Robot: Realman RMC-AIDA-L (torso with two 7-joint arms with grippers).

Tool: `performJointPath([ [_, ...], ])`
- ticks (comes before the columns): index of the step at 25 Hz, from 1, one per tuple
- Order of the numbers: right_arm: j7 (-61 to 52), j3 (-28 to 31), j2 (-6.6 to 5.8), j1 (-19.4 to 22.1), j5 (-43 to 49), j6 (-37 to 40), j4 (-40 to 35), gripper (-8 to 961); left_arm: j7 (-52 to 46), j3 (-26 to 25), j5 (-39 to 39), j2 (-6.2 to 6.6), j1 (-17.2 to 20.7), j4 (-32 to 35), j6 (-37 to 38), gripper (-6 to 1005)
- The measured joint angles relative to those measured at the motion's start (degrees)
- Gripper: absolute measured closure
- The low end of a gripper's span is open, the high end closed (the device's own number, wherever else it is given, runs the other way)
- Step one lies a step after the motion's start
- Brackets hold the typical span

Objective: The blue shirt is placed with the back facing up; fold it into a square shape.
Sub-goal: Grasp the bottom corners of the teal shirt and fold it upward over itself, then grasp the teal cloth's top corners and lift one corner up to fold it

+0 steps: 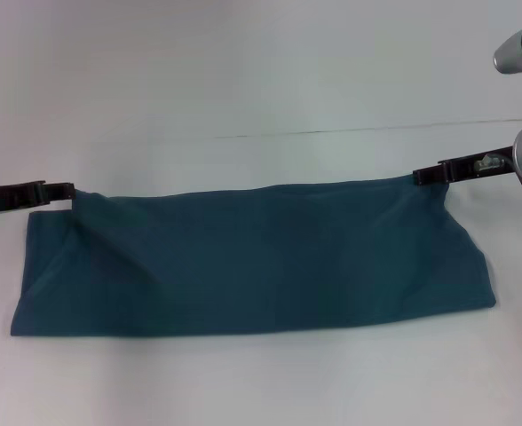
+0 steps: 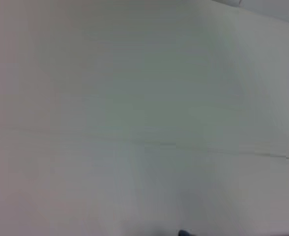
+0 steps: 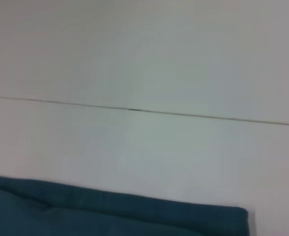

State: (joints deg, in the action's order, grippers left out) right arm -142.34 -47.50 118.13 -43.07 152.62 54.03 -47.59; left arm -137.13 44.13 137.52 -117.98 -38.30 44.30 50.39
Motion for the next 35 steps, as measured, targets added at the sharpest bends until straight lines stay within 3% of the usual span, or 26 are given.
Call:
performJointPath([
  [3, 0.1, -0.6, 0.0, 0.0, 0.0, 1.3, -0.4, 298, -0.4, -0.3, 0.0, 0.35, 0.0, 0.3, 2.2, 380],
  [6, 0.1, -1.4, -0.1, 0.0, 0.0, 2.4, -0.9, 187, -3.7, -0.6, 1.0, 1.34, 0.5, 3.9, 11.1, 295],
  [10, 0.0, -3.0, -0.19, 0.1, 0.1, 4.0, -2.2, 24, -11.5, -0.7, 4.6, 1.24, 2.9, 12.0, 20.8, 192],
  [13, -0.2, -4.1, -0.19, 0.4, 0.1, 5.4, -3.8, 26, -19.7, -1.0, 7.4, 0.25, 6.3, 21.0, 27.5, 130],
  [19, -0.4, -4.9, 0.14, 0.5, 1.8, 7.7, -7.3, 28, -27.4, -2.3, 8.0, 0.11, 9.3, 25.0, 34.0, 65],
  [27, -0.5, -6.0, 1.3, -0.4, 4.5, 8.0, -8.1, 29, -30.3, -5.7, 9.5, 0.74, 9.2, 22.9, 39.4, 66],
  [35, -0.6, -6.6, 1.4, -0.3, 4.8, 8.2, -8.1, 29, -30.6, -6.4, 9.6, 2.01, 7.8, 14.8, 36.9, 66],
])
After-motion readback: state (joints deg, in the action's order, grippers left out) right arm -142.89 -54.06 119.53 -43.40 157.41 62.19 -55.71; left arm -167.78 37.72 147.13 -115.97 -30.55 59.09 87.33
